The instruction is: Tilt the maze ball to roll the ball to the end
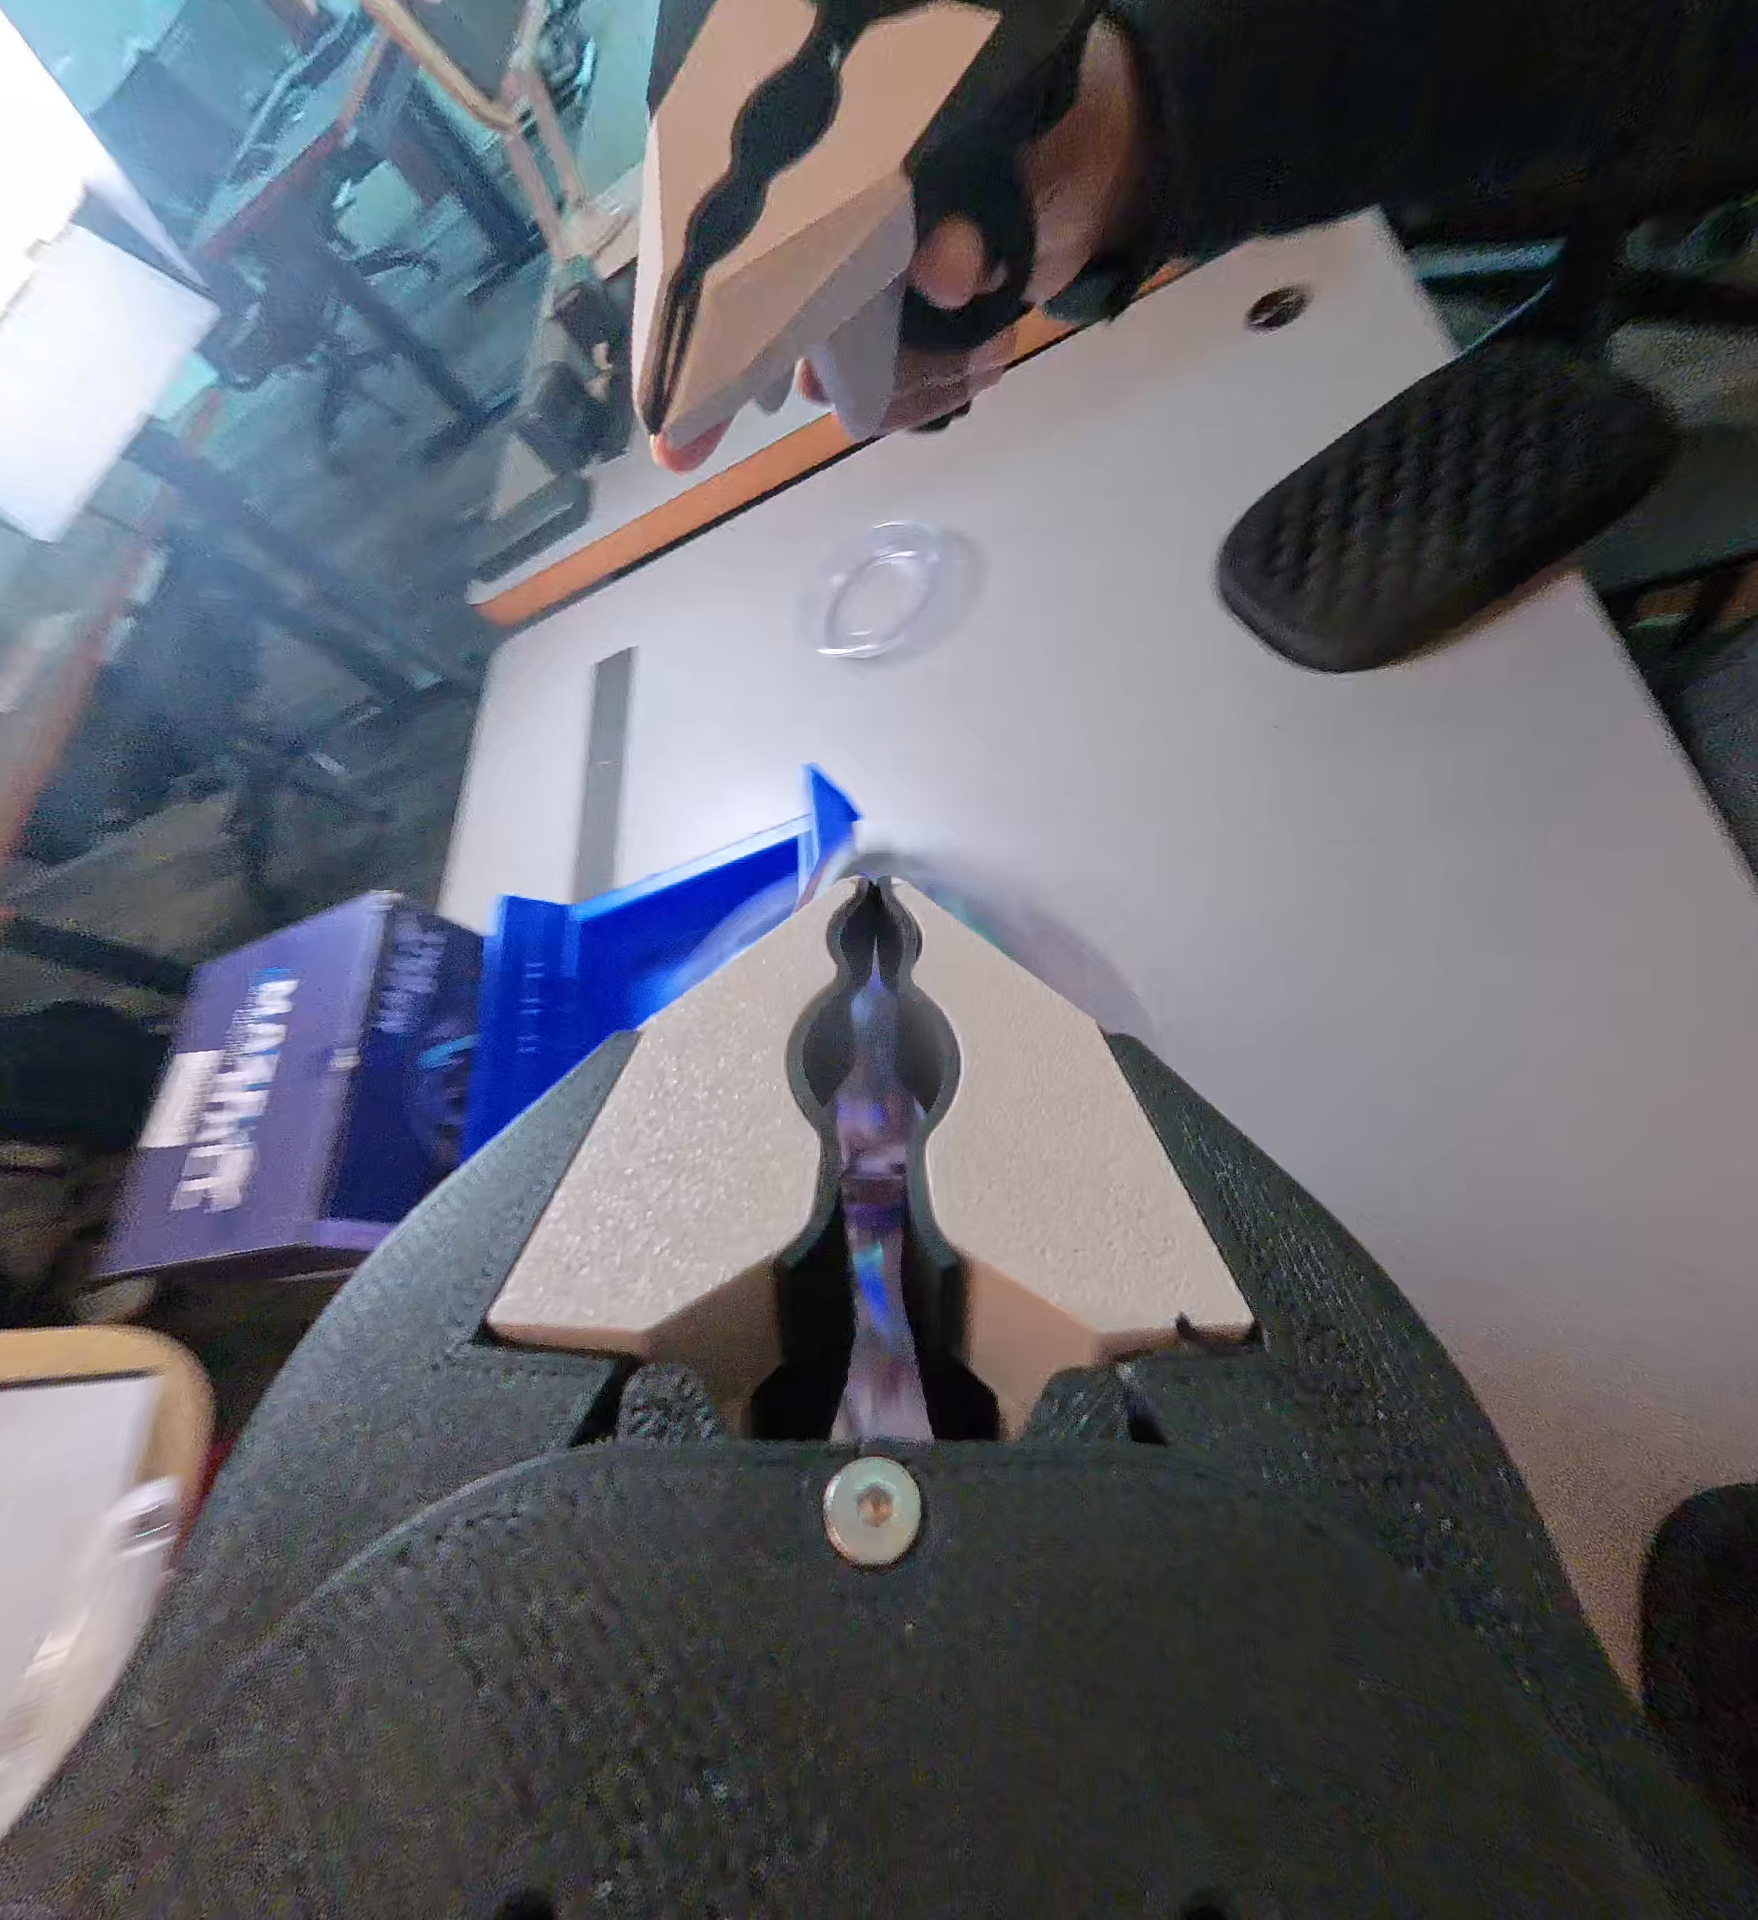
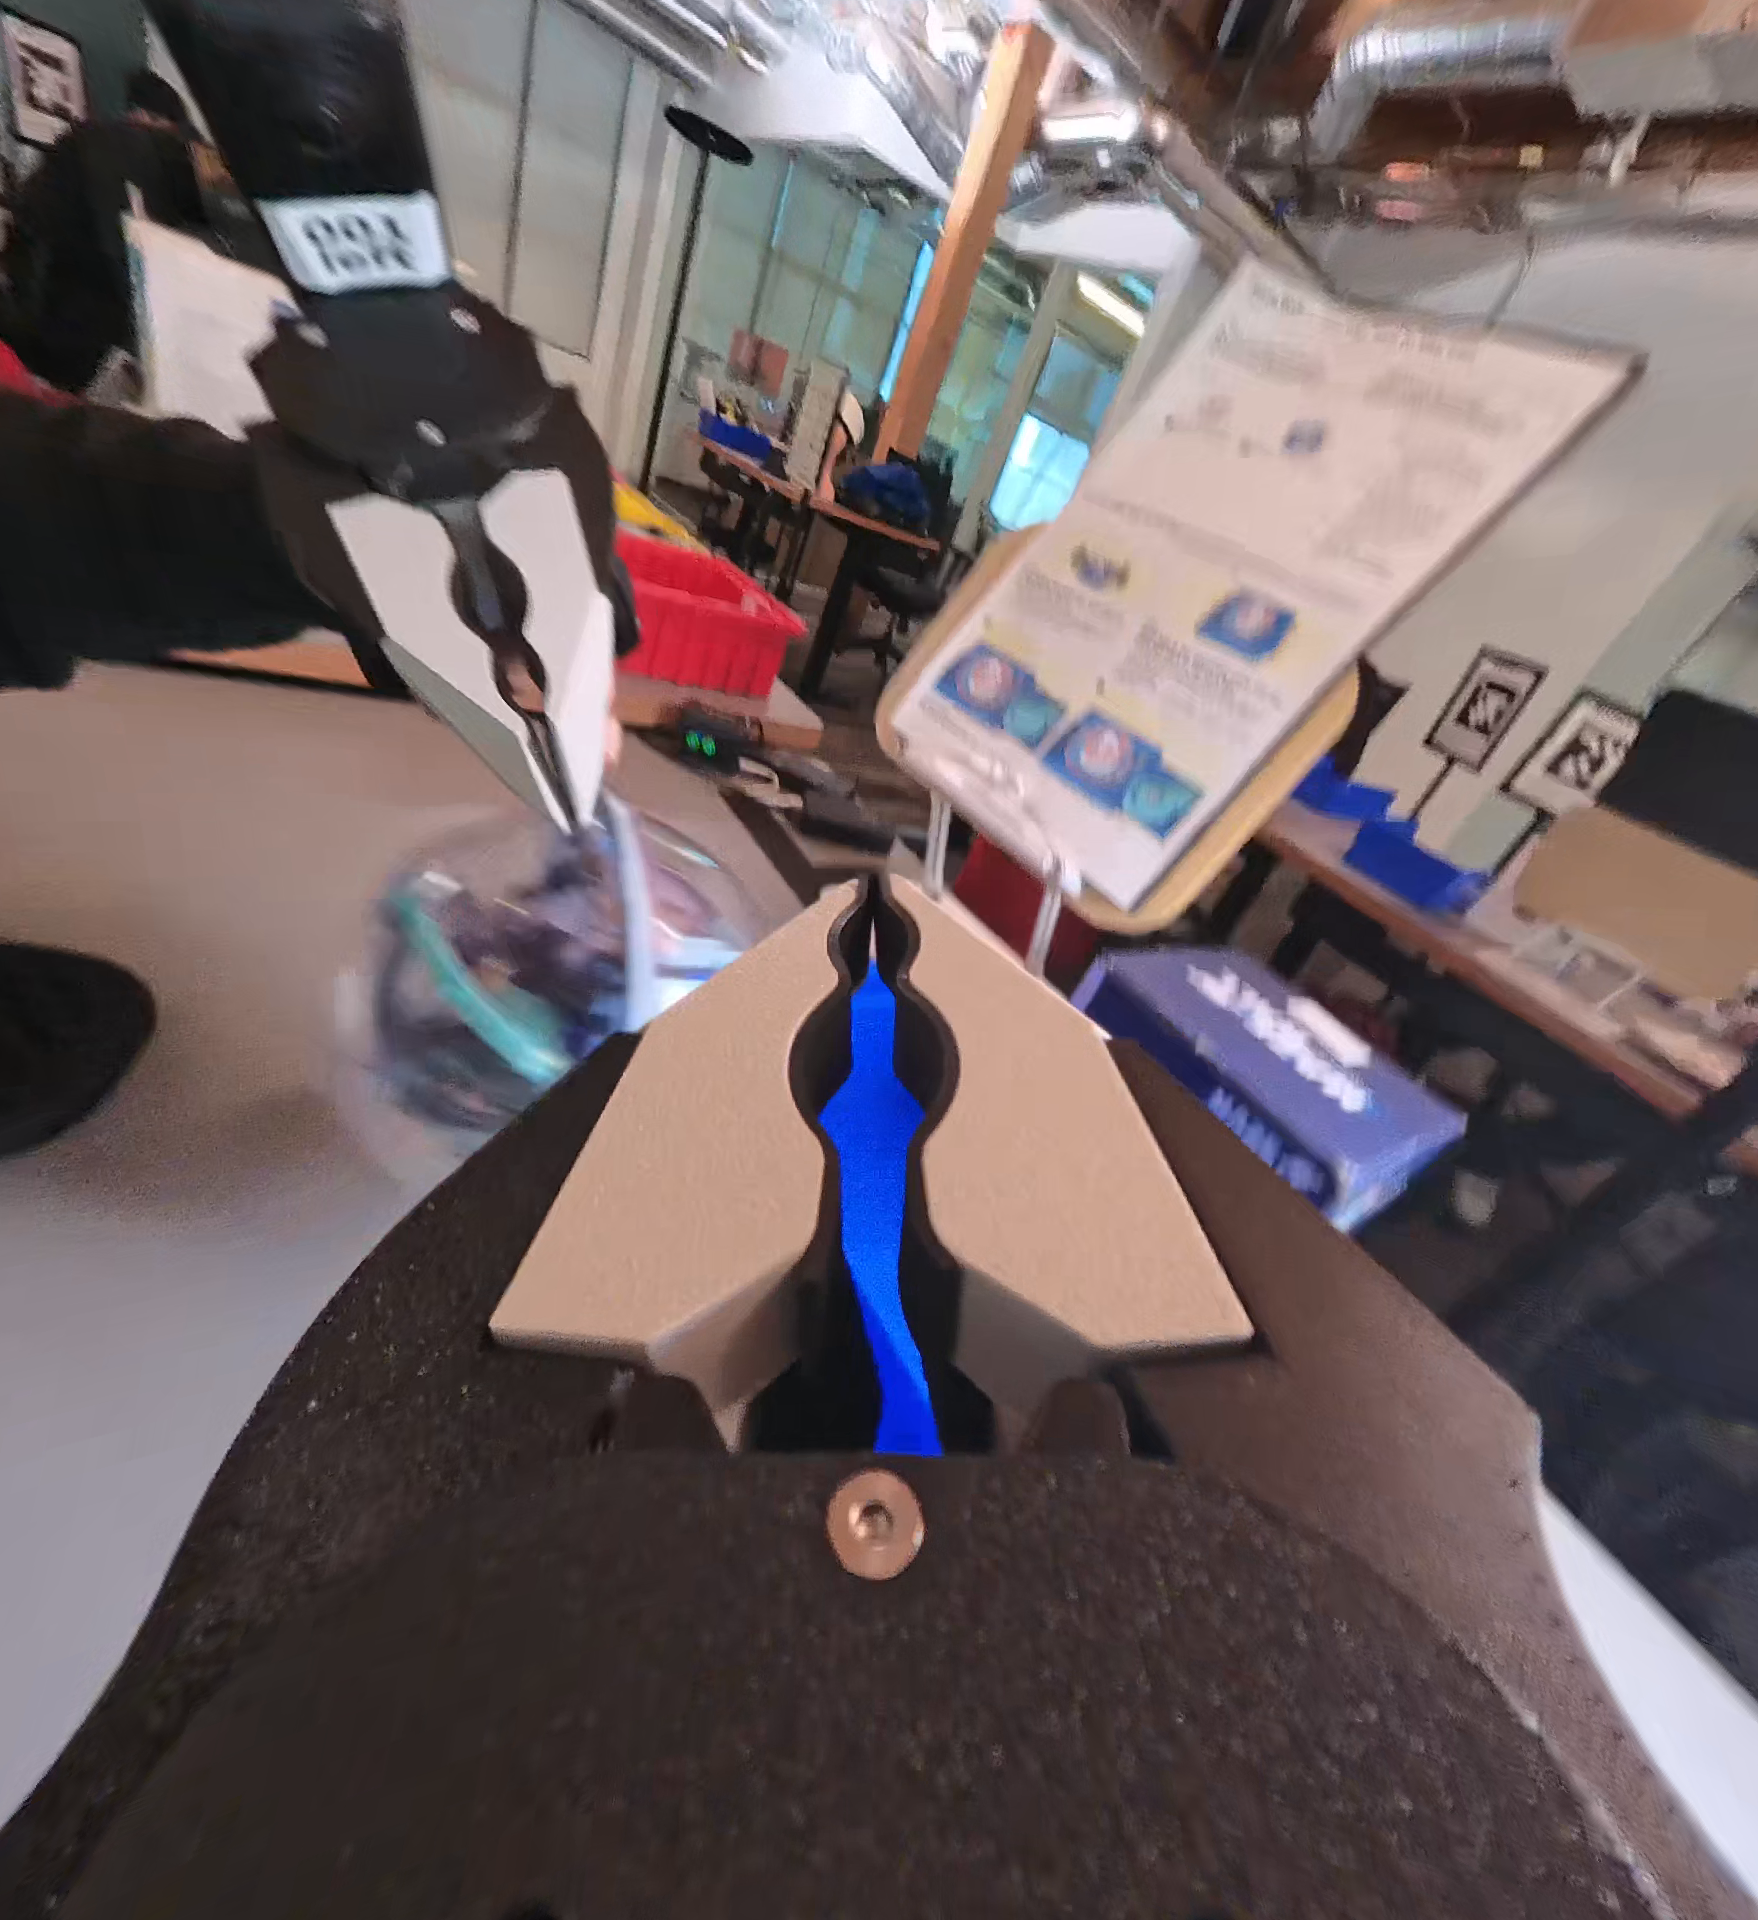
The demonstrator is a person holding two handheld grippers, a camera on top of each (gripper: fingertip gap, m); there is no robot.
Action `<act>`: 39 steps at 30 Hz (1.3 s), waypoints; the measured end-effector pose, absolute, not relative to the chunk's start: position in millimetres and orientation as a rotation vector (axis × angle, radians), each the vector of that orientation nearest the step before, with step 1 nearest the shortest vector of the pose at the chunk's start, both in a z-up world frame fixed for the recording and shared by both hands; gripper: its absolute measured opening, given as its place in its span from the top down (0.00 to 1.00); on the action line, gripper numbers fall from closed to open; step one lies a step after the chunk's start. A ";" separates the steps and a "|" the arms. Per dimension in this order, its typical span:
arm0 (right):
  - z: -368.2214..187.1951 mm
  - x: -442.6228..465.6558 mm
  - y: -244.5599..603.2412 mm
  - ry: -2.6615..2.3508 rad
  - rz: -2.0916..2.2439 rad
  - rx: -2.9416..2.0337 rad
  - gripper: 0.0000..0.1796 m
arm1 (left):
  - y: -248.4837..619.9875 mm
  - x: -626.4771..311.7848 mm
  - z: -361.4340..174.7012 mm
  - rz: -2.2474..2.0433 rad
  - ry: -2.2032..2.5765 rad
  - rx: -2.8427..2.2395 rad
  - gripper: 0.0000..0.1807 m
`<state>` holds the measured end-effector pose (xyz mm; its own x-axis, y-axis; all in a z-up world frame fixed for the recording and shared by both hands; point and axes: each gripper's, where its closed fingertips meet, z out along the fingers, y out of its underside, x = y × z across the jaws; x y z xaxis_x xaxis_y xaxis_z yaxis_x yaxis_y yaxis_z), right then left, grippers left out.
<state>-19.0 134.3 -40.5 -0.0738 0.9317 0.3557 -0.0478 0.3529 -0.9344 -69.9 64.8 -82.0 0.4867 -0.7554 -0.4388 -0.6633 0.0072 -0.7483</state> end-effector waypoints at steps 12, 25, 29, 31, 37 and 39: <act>-204.3 1.8 84.1 -1.600 1.262 -1.108 0.92 | 41.8 -112.8 -145.0 -0.270 0.829 -1.582 1.00; -253.1 -18.5 34.6 -1.841 1.351 -1.234 0.70 | 1.9 -153.8 -198.4 -0.600 0.547 -1.771 0.56; -261.8 -26.6 51.8 -1.836 1.244 -1.238 0.68 | 0.2 -156.1 -236.2 -0.579 0.548 -1.864 0.37; -264.7 -32.0 64.5 -1.826 1.165 -1.225 0.66 | 7.0 -158.3 -245.9 -0.487 0.577 -1.869 0.38; -262.7 -45.2 95.7 -1.767 1.050 -1.152 0.69 | 14.5 -165.8 -241.6 -0.497 0.583 -1.791 0.73; -259.7 -49.0 98.4 -1.752 1.066 -1.118 0.69 | 16.4 -165.5 -245.1 -0.469 0.603 -1.790 0.78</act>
<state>-49.0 98.4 -259.7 -0.3050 0.9368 0.1712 0.2787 0.2597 -0.9246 -165.5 16.4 -245.1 0.7894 -0.6137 0.0146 -0.1651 -0.2352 -0.9578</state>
